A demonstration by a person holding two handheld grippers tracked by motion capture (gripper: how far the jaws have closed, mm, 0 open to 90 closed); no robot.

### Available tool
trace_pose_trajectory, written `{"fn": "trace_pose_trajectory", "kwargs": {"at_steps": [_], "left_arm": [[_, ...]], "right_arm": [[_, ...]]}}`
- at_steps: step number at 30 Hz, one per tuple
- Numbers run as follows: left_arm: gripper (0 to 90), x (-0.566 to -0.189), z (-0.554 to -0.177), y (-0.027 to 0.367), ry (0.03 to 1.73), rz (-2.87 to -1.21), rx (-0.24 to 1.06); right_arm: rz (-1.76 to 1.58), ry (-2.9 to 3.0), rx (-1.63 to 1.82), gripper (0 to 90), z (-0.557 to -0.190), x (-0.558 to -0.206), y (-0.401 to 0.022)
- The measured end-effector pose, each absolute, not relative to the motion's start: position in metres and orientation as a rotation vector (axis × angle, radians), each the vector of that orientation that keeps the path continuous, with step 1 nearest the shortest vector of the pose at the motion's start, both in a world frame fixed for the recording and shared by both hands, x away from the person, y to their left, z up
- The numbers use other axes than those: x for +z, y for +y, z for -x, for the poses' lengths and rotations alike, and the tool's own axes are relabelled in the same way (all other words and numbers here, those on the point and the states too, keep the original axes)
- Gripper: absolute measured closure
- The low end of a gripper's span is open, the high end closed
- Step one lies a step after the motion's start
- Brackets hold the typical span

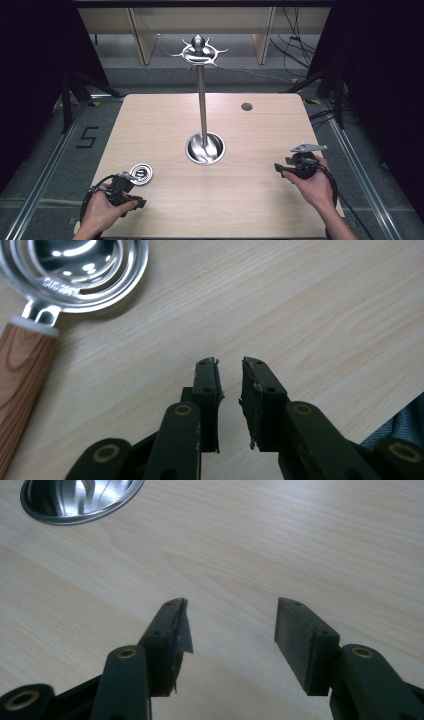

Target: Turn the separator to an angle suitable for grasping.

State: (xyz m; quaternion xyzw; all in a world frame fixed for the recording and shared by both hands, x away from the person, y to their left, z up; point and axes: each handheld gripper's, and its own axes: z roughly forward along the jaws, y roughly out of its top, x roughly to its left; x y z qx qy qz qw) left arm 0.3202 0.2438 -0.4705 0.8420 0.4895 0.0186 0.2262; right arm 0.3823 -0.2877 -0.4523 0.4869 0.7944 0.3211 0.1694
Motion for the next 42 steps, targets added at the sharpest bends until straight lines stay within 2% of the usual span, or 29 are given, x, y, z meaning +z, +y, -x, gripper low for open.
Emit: {"fn": "trace_pose_trajectory", "kwargs": {"at_steps": [8, 15, 17, 23, 26, 31, 42], "left_arm": [[89.0, -0.465, -0.321, 0.251, 1.424, -2.324, 0.128], [89.4, -0.466, -0.327, 0.265, 1.568, -2.334, 0.139], [89.4, -0.469, -0.326, 0.274, 1.654, -2.311, 0.115], [89.4, -0.473, -0.329, 0.291, 1.640, -2.366, 0.077], [89.4, -0.471, -0.330, 0.294, 1.688, -2.376, 0.085], [89.4, -0.475, -0.333, 0.292, 1.799, -2.289, 0.096], [89.4, -0.479, -0.344, 0.302, 1.834, -2.346, 0.049]], "right_arm": [[-1.412, 2.244, 0.926, 46.8, -0.378, -0.448, -0.287], [-1.385, 2.245, 0.921, 46.7, -0.379, -0.449, -0.287], [-1.380, 2.249, 0.907, 46.7, -0.379, -0.449, -0.288], [-1.401, 2.244, 0.911, 46.8, -0.379, -0.448, -0.288], [-1.400, 2.246, 0.909, 46.7, -0.379, -0.448, -0.288], [-1.407, 2.239, 0.913, 46.7, -0.378, -0.448, -0.287], [-1.398, 2.246, 0.910, 46.7, -0.378, -0.448, -0.287]]}}
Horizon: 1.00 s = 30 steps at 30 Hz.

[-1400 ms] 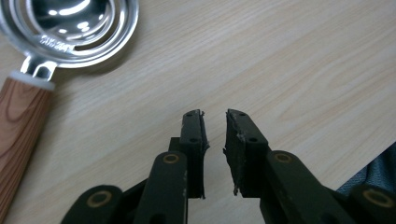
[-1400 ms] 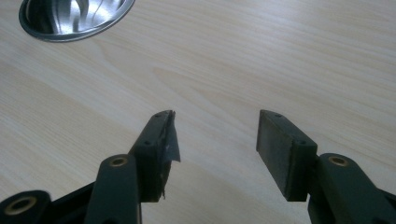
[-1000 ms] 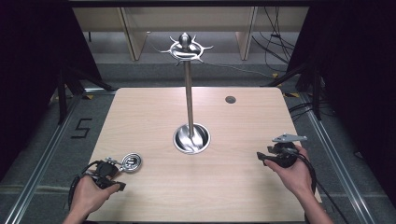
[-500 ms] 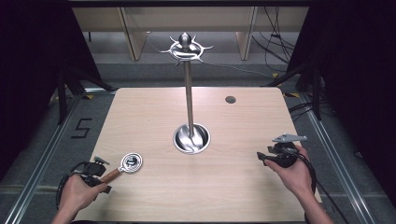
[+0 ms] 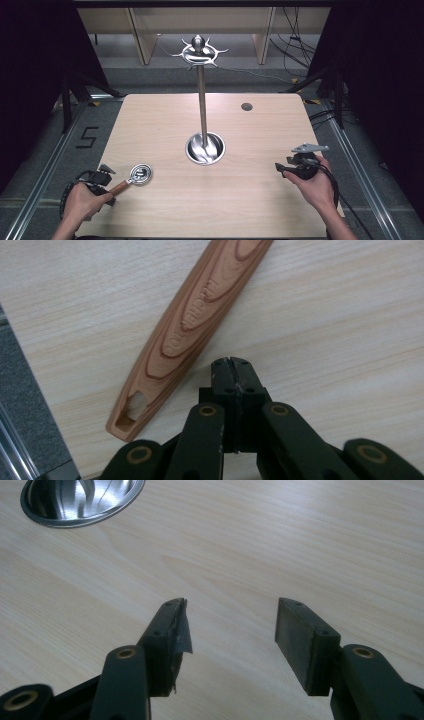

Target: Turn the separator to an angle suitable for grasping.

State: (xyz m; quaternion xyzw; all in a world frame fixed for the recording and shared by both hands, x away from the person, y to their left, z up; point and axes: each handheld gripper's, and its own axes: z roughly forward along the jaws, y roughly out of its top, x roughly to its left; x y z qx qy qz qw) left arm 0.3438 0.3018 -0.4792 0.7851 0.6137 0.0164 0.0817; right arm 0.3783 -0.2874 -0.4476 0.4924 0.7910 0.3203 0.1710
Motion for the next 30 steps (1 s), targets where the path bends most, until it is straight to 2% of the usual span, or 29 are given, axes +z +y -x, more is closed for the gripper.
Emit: {"fn": "trace_pose_trajectory", "kwargs": {"at_steps": [18, 23, 26, 27, 28, 30], "left_arm": [[89.4, -0.482, -0.362, 0.317, 1.924, -2.334, 0.082], [89.4, -0.481, -0.376, 0.323, 1.931, -2.392, 0.068], [89.3, -0.481, -0.386, 0.324, 1.974, -2.331, 0.089], [89.3, -0.479, -0.392, 0.329, 1.914, -2.400, 0.105], [89.4, -0.479, -0.398, 0.327, 1.995, -2.302, 0.095], [89.4, -0.477, -0.409, 0.332, 1.948, -2.346, 0.116]], "right_arm": [[-1.373, 2.255, 0.909, 46.7, -0.379, -0.449, -0.288], [-1.388, 2.248, 0.910, 46.7, -0.378, -0.448, -0.287], [-1.383, 2.252, 0.911, 46.7, -0.379, -0.449, -0.287], [-1.383, 2.252, 0.911, 46.7, -0.379, -0.449, -0.287], [-1.375, 2.255, 0.910, 46.6, -0.379, -0.449, -0.287], [-1.397, 2.249, 0.914, 46.7, -0.378, -0.447, -0.287]]}}
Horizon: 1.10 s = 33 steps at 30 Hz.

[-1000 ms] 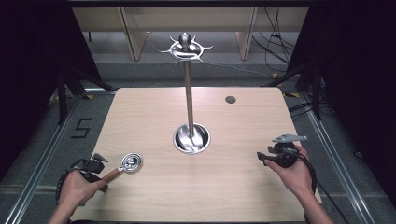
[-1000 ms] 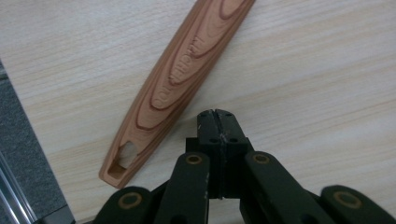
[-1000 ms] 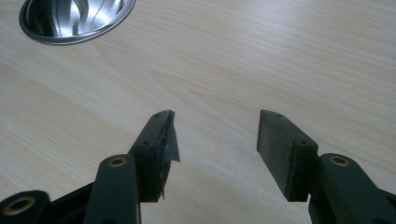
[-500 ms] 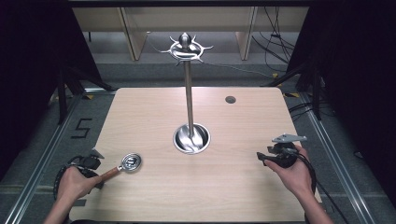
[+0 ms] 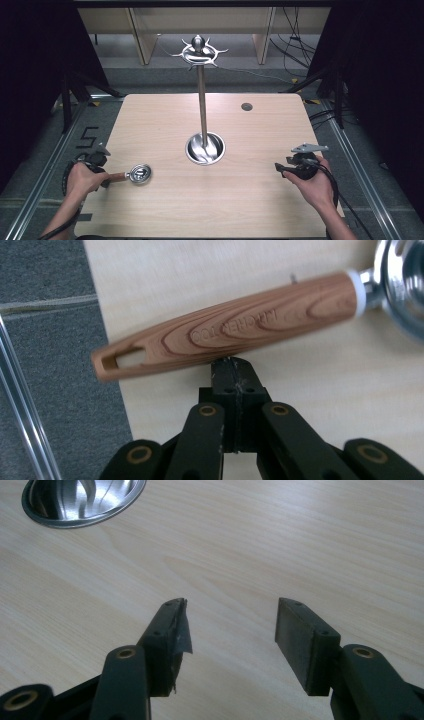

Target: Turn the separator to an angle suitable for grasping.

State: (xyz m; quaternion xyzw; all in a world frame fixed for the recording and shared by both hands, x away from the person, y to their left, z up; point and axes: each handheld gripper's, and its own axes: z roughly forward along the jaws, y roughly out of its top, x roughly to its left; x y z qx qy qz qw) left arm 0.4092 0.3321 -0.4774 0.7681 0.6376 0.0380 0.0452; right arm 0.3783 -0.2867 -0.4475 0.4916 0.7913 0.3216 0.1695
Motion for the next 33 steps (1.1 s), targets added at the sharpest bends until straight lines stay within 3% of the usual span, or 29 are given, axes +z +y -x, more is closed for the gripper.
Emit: {"fn": "trace_pose_trajectory", "kwargs": {"at_steps": [15, 33], "left_arm": [[89.3, -0.481, -0.463, 0.319, 2.004, -2.240, 0.178], [89.0, -0.482, -0.493, 0.284, 1.984, -2.118, 0.281]], "right_arm": [[-1.394, 2.246, 0.908, 46.5, -0.378, -0.448, -0.288], [-1.363, 2.259, 0.902, 46.3, -0.379, -0.449, -0.289]]}}
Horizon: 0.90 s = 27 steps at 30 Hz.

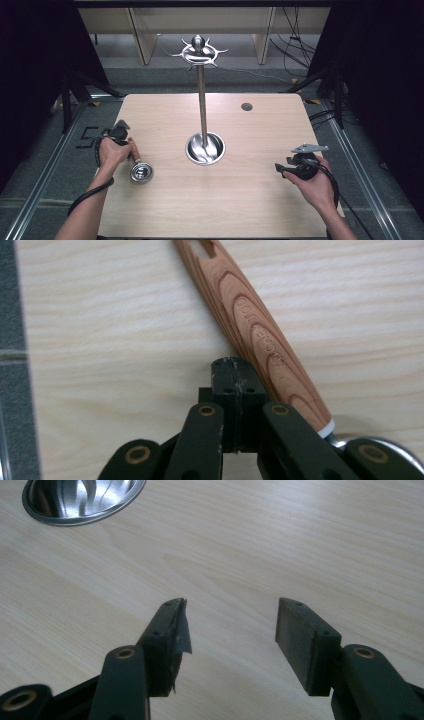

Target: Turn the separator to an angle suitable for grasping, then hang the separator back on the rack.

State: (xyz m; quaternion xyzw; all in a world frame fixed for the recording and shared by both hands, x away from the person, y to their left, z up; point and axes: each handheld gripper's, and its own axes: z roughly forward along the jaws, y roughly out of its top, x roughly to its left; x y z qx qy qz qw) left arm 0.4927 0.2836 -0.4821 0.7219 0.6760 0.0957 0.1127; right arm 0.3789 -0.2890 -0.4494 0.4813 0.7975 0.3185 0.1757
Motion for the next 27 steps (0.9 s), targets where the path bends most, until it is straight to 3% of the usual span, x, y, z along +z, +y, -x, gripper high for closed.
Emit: {"fn": "trace_pose_trajectory", "kwargs": {"at_steps": [4, 9, 17, 27], "left_arm": [[86.3, -0.482, -0.496, 0.277, 1.952, -2.099, 0.284], [69.8, -0.473, -0.495, 0.274, 1.963, -2.012, 0.333], [53.7, -0.459, -0.492, 0.268, 1.970, -1.939, 0.317], [43.3, -0.464, -0.490, 0.260, 1.999, -1.968, 0.226]], "right_arm": [[-1.371, 2.259, 0.904, 46.2, -0.378, -0.450, -0.289], [-1.415, 2.247, 0.920, 46.1, -0.376, -0.450, -0.290], [-1.430, 2.233, 0.899, 45.7, -0.373, -0.448, -0.294], [-1.441, 2.221, 0.917, 45.6, -0.373, -0.449, -0.295]]}}
